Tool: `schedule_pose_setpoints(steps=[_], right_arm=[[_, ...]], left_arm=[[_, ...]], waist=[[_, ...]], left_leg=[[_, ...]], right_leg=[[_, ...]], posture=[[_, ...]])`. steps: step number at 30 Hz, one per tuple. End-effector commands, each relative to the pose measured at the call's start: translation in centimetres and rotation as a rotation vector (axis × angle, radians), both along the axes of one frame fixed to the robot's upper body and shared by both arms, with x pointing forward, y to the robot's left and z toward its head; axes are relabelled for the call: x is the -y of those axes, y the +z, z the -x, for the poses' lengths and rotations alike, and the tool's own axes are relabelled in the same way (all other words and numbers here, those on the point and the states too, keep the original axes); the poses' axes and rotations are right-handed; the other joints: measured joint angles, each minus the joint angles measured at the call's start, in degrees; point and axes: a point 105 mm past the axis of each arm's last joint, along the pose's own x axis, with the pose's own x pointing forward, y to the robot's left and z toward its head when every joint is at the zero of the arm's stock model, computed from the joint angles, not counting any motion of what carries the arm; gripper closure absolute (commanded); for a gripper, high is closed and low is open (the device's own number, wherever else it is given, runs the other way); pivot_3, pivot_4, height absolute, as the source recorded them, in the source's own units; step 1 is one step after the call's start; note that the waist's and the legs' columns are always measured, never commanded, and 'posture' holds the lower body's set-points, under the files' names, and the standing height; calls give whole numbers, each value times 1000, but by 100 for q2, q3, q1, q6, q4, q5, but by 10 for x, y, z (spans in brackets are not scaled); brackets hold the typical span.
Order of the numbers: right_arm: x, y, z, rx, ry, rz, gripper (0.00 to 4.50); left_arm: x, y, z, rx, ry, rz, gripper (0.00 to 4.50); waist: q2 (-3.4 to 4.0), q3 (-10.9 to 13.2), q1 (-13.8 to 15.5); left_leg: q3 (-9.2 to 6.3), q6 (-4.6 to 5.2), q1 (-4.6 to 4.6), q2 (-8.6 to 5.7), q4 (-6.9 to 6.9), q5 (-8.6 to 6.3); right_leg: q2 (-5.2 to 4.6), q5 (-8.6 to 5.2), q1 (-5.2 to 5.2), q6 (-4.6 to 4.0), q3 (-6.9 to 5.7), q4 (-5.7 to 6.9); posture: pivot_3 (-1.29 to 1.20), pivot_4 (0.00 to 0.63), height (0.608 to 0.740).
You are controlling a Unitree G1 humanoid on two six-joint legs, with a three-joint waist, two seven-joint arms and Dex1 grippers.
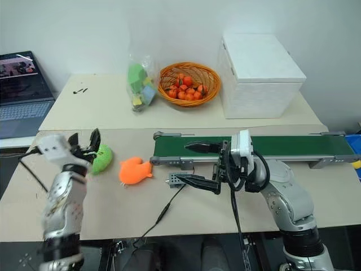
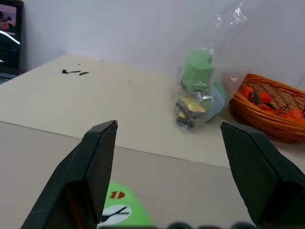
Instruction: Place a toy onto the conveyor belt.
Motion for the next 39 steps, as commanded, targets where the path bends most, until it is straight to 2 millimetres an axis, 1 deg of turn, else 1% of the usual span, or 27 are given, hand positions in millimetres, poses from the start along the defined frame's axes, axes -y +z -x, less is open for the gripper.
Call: schedule_pose_setpoints(steps=[1,2,3,4,5,7,9,11,13,14,16,17,18,19,20,21,22,25,28,29,33,36,39], right_arm=[[3,1,0,27,-8,15,0],[4,1,-1,23,-8,13,0],[4,1,-1,20,-6,10,0],[4,1,0,18,-3,7,0],[4,1,0,15,0,4,0],[4,2,-1,16,2,-1,0],[5,3,-3,18,-2,-3,0],[5,2,-3,17,-5,-4,0],[5,2,-4,13,-8,-7,0],[5,2,-4,11,-10,-10,0],[6,2,-5,9,-14,-15,0],[6,1,-6,6,-18,-18,0],[6,0,-6,4,-23,-21,0],[6,0,-7,4,-25,-23,0],[5,0,-7,5,-31,-33,0],[5,0,-8,6,-35,-39,0],[4,1,-8,7,-38,-51,0],[3,1,-7,6,-40,-65,0],[3,-1,-7,5,-56,-61,0],[4,-1,-7,5,-61,-58,0],[6,0,-6,9,-80,-65,0],[7,1,-7,12,-96,-67,0],[8,2,-5,14,-98,-68,0]], left_arm=[[-21,-10,23,-35,72,231,835],[-27,-25,29,-74,106,345,835],[-30,-40,33,-125,121,427,835],[-30,-53,37,-154,126,502,835],[-29,-61,39,-171,124,559,835],[-21,-74,38,-178,103,695,835],[-14,-84,34,-185,93,790,835],[-8,-88,30,-191,79,805,835],[-7,-78,25,-170,61,730,835],[-8,-69,23,-152,51,677,835],[-17,-49,20,-116,40,542,835],[-26,-36,18,-107,49,397,835],[-32,-21,16,-101,50,205,835],[-35,-4,13,-103,47,-53,835],[-37,9,9,-87,37,-208,835],[-38,16,7,-75,30,-290,835],[-42,19,4,-75,28,-342,835],[-47,19,-1,-74,12,-412,835],[-36,20,-7,-41,-72,-447,97],[-36,19,-9,-42,-78,-451,42],[-44,4,-22,-88,-80,-379,42],[-43,-6,-37,-129,-136,-351,42],[-53,-27,-49,-210,-161,-300,42]], waist=[[0,0,23],[0,0,38],[-1,0,66],[-1,0,75],[-1,0,80],[-1,0,83],[-2,1,97],[-1,0,113],[-1,0,109],[-1,0,107],[-2,1,103],[-3,1,99],[-3,1,88],[-3,2,72],[-3,2,58],[0,0,56],[4,-1,56],[11,-5,75],[10,-4,64],[10,-4,61],[10,-4,63],[10,-4,63],[10,-4,45]], left_leg=[[0,0,2,0,2,0],[-1,0,3,0,3,0],[-4,0,6,-1,4,0],[-6,0,11,-1,5,0],[-6,0,14,-2,7,0],[-6,0,17,-3,10,0],[-6,-2,18,-5,13,2],[-2,-4,17,-6,13,3],[3,-6,18,-7,12,4],[6,-6,18,-7,12,4],[10,-6,15,-7,12,4],[12,-6,14,-7,11,4],[13,-6,13,-5,8,4],[16,-8,13,-3,8,5],[18,-8,14,-1,4,5],[21,-10,14,-2,2,6],[21,-10,17,-2,-1,6],[16,-10,18,-2,-1,6],[15,-10,14,0,-2,6],[17,-10,11,0,-2,6],[12,-10,12,1,-1,6],[14,-10,13,1,0,6],[19,-10,12,-1,2,6]], right_leg=[[0,0,1,0,0,-5],[0,0,1,0,-2,-4],[0,0,5,0,-3,-2],[0,0,11,-1,-6,-2],[0,0,15,-1,-6,0],[0,2,19,-4,-6,4],[0,3,21,-5,-10,6],[0,4,23,-7,-11,6],[1,5,24,-9,-12,5],[1,5,24,-9,-11,4],[2,5,21,-9,-10,1],[3,5,20,-9,-11,0],[6,4,16,-10,-10,1],[11,5,14,-12,-10,1],[14,4,12,-15,-9,4],[18,5,13,-21,-12,0],[17,6,14,-22,-6,1],[13,6,16,-21,-6,-4],[14,6,8,-20,-8,-2],[15,6,4,-20,-10,-2],[14,6,6,-20,-9,-1],[14,6,7,-20,-12,2],[14,7,10,-19,-14,2]], posture=[[0,150,727],[0,150,727],[0,150,727],[0,150,727],[0,150,727],[0,150,727],[0,150,727],[0,150,727],[0,150,727],[0,150,727],[0,150,727],[0,150,727],[0,150,727],[0,150,727],[0,150,727],[0,150,727],[0,150,727],[0,150,727],[0,150,727],[0,150,727],[0,150,727],[0,150,727],[0,150,727]])
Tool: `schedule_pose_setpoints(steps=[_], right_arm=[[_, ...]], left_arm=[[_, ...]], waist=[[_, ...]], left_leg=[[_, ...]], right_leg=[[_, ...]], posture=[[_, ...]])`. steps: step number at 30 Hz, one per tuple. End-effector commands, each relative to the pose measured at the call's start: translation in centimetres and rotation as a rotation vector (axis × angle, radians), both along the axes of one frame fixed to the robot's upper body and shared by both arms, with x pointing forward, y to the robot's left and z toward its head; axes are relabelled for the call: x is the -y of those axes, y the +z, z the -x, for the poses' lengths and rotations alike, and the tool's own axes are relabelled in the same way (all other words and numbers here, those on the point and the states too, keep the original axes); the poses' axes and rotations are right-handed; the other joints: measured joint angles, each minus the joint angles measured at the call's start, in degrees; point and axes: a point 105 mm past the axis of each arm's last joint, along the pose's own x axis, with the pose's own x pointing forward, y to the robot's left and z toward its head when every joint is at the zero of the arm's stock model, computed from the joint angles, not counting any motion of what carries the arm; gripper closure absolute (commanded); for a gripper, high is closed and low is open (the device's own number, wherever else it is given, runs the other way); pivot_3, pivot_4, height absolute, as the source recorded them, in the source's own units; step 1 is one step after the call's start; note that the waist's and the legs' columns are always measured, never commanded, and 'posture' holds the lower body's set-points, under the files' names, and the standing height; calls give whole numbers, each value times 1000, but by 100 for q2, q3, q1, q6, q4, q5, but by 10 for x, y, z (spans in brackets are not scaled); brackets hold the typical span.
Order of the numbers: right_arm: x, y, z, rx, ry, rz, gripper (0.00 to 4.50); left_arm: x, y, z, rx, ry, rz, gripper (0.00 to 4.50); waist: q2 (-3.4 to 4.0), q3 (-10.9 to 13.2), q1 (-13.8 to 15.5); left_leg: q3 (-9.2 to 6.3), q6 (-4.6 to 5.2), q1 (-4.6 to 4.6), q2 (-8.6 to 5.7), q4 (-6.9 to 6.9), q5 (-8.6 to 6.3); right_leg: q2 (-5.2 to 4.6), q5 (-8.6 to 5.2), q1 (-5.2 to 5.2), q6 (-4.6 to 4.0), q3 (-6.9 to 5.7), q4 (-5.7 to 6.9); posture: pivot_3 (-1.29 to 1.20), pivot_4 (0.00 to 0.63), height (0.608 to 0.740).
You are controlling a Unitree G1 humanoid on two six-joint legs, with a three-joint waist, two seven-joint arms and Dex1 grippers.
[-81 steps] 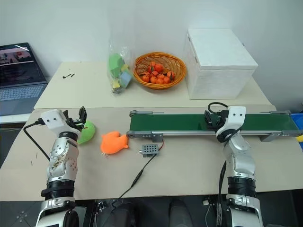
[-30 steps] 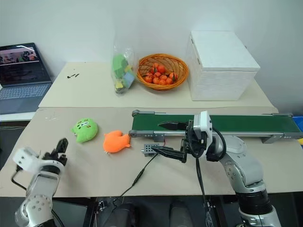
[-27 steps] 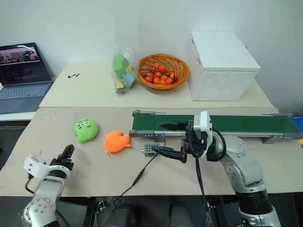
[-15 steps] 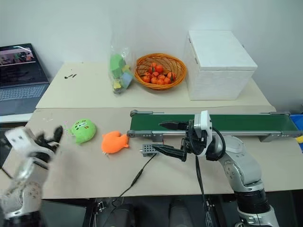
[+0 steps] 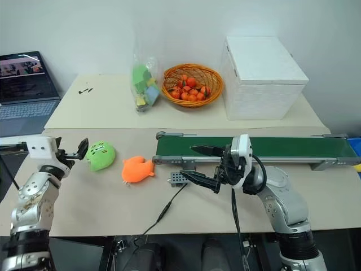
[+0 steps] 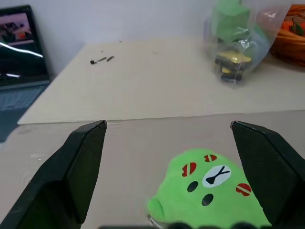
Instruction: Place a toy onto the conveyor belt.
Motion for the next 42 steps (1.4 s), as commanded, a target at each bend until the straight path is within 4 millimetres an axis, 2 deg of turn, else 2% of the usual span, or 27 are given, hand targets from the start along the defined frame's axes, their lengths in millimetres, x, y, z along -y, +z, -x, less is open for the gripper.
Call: schedule_pose_setpoints(steps=[1,5,9,12,21,24,32,42], right_arm=[[3,15,5,70,-10,-16,0],[6,15,5,74,-31,-9,0],[6,16,6,73,-38,-16,0],[6,12,6,64,-44,-3,0],[10,8,14,58,-26,-32,0],[10,3,13,39,-27,-40,0],[12,-38,8,-65,-29,-23,0],[14,-31,5,-35,-30,-87,0]], left_arm=[[-9,-14,-11,-71,-29,10,42],[7,-15,-22,-81,-115,59,42],[19,-42,-22,-180,-162,37,42],[27,-52,-20,-216,-177,61,42],[21,-68,-12,-273,-127,81,42],[21,-70,-10,-274,-122,89,42],[21,-64,-13,-247,-102,117,42],[19,-58,-14,-216,-119,123,42]], waist=[[0,0,-15],[-3,2,-47],[-3,1,-38],[-3,2,-46],[-2,1,-35],[-2,1,-47],[-2,1,-42],[-1,0,-42]], left_leg=[[-1,0,0,0,-1,0],[1,1,-4,0,-1,0],[-4,1,-5,1,-1,-1],[-4,2,-4,2,-2,-1],[-10,2,0,2,0,-1],[-12,2,2,2,-1,-1],[-13,2,5,2,-1,-1],[-16,2,6,2,0,-1]], right_leg=[[0,0,0,0,0,0],[0,-1,-3,1,-4,0],[0,-1,-1,2,-3,1],[0,-1,-3,2,0,1],[-1,-1,-1,3,3,0],[-1,-1,-2,3,8,1],[-1,-1,-1,3,9,2],[-1,-1,-2,3,9,4]], posture=[[0,150,727],[0,150,727],[0,150,727],[0,150,727],[0,150,727],[0,150,727],[0,150,727],[0,150,727]])
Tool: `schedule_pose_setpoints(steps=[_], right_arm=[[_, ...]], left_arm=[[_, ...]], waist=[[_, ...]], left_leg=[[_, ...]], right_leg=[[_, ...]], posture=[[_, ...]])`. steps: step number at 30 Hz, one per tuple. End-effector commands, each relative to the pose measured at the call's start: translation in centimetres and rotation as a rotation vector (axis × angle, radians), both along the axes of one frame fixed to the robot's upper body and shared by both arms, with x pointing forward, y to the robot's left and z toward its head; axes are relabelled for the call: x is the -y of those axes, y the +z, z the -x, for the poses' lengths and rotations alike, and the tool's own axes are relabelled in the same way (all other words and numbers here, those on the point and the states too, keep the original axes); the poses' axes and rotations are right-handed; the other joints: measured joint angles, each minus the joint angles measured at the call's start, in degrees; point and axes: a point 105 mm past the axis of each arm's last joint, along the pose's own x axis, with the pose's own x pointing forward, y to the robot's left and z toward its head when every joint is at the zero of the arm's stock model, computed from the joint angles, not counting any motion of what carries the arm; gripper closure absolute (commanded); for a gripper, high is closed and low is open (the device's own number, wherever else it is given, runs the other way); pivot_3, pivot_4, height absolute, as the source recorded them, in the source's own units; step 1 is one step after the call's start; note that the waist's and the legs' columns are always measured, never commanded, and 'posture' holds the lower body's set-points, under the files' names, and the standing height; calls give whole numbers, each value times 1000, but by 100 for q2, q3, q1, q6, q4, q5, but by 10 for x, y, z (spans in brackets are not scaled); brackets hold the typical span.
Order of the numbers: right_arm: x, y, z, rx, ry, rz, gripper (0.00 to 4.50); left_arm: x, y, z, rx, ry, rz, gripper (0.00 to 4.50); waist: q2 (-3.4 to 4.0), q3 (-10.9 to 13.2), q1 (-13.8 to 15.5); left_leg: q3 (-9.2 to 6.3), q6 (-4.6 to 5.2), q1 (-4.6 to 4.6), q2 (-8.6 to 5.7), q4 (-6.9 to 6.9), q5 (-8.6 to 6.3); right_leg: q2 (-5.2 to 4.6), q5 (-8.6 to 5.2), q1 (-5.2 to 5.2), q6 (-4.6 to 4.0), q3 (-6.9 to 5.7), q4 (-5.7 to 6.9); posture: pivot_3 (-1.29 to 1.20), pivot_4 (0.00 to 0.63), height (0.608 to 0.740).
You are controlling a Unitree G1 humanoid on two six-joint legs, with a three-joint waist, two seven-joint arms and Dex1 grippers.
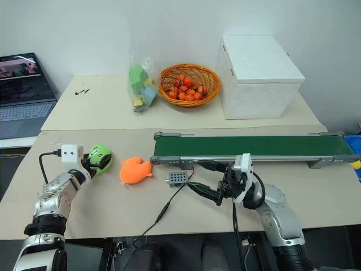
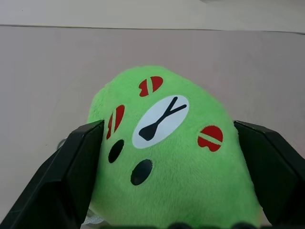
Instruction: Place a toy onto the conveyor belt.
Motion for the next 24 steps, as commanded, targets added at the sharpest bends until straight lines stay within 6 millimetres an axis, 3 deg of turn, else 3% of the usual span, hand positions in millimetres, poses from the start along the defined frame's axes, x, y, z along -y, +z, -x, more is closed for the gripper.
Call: schedule_pose_setpoints(steps=[1,4,8,14,24], right_arm=[[2,16,0,73,1,-32,0],[2,16,0,73,0,-29,0],[2,13,-2,61,-4,-13,0],[3,16,-2,62,-7,-20,0],[5,15,-3,60,-22,-22,0]], left_arm=[[-2,2,2,15,-6,6,42],[-1,0,1,4,-2,2,42],[0,-3,1,-12,-1,12,1104],[-1,-4,0,-19,9,14,3161],[1,-3,-3,-11,15,-1,3161]], waist=[[0,0,3],[0,0,3],[0,0,4],[0,0,5],[0,0,7]], left_leg=[[0,0,0,0,0,0],[0,0,0,0,0,0],[0,0,0,0,0,0],[0,0,0,0,0,0],[2,0,0,0,1,0]], right_leg=[[0,0,0,0,0,0],[0,0,0,0,0,-1],[0,0,0,0,0,0],[0,0,0,0,0,0],[0,0,1,0,-1,2]], posture=[[0,150,727],[0,150,727],[0,150,727],[0,150,727],[0,150,727]])
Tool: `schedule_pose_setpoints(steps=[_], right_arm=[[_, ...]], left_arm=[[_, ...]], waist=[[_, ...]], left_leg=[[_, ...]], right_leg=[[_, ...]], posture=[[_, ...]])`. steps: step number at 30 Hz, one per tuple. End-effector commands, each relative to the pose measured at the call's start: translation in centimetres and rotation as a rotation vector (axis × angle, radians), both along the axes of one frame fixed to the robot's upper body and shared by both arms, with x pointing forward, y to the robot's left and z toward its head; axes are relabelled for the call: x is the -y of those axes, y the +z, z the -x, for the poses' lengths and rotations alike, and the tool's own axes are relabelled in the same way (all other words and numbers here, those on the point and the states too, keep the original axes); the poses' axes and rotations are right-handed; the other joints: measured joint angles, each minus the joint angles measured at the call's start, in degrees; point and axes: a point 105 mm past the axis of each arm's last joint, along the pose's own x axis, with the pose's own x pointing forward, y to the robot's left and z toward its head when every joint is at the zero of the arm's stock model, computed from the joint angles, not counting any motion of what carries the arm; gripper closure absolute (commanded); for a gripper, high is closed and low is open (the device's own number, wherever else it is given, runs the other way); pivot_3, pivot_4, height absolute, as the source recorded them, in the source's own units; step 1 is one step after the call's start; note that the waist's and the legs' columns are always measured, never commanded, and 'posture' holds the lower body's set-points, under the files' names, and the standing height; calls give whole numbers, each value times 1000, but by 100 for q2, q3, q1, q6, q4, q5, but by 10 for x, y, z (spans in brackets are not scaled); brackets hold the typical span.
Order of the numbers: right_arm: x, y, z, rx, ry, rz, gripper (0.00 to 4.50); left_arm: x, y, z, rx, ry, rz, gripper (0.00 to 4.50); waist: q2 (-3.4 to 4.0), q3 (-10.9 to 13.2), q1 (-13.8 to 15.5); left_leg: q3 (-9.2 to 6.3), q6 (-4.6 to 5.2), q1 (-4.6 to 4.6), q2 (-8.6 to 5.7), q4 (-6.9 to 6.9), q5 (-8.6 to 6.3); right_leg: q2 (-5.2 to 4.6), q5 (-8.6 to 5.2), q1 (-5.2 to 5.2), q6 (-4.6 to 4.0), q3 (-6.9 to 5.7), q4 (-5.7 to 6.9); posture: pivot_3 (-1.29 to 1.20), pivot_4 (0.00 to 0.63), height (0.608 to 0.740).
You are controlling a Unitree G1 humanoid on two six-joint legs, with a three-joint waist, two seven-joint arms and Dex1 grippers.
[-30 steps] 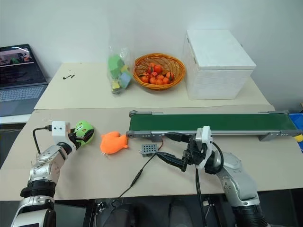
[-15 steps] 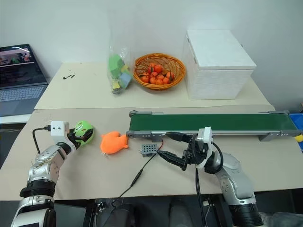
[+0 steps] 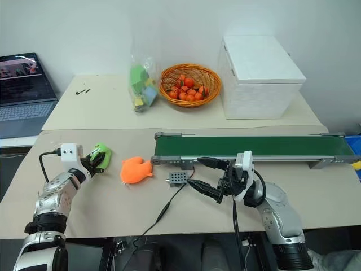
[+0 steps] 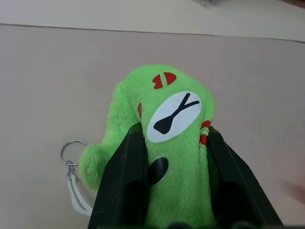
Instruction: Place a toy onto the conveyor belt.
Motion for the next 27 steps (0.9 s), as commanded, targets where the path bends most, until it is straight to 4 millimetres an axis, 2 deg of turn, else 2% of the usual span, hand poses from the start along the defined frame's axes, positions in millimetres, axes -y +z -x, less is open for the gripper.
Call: schedule_pose_setpoints(steps=[1,3,6,9,11,14,15,17,20,23,27], right_arm=[[4,11,-1,45,-15,-17,0],[4,11,-2,43,-17,-15,0],[3,9,-3,35,-17,-9,0],[3,7,-3,28,-18,-6,0],[2,6,-3,25,-18,-8,0],[3,7,-3,23,-20,-12,0],[4,8,-3,23,-21,-13,0],[5,8,-3,23,-26,-14,0],[6,9,-4,24,-36,-14,0],[7,10,-4,26,-48,-18,0],[8,12,-3,30,-57,-24,0]], left_arm=[[-1,1,-2,13,21,-40,3161],[-1,21,-7,109,44,-70,3161],[6,76,-11,370,83,-142,3161],[18,110,-10,509,105,-245,3161],[31,127,-9,581,88,-314,3161],[68,151,-7,701,-53,-457,3161],[87,151,-8,706,-151,-464,3161],[132,137,-2,678,-435,-504,3161],[170,114,9,595,-718,-499,3161],[190,92,11,498,-891,-518,3161],[197,74,-3,385,-944,-560,3161]], waist=[[0,0,1],[0,0,3],[-4,2,12],[-7,4,24],[-7,4,31],[-7,4,43],[-7,4,45],[-7,4,48],[-4,3,45],[-4,3,12],[-4,3,-13]], left_leg=[[0,0,0,0,0,0],[-1,0,0,0,0,0],[-3,0,-4,0,1,0],[-12,-1,-10,1,2,0],[-11,-1,-10,0,1,0],[-7,-1,-10,-1,0,0],[-3,-1,-9,-2,0,0],[11,-1,-10,-2,1,0],[25,-1,-9,-3,1,0],[25,0,-10,-3,1,0],[25,1,-8,-2,3,1]], right_leg=[[0,0,0,0,0,0],[0,0,0,0,0,-1],[0,0,-2,0,0,-2],[-3,1,-6,0,-1,-5],[-4,1,-7,0,0,-6],[-4,1,-5,1,0,-7],[-4,1,-5,1,0,-7],[-4,1,-4,1,-1,-6],[-3,1,0,1,-3,-7],[-2,0,-2,2,-3,-7],[1,0,0,2,-3,-3]], posture=[[0,150,727],[0,150,727],[0,150,727],[0,150,727],[0,150,727],[0,150,727],[0,150,727],[0,150,727],[0,150,727],[0,150,727],[0,150,727]])
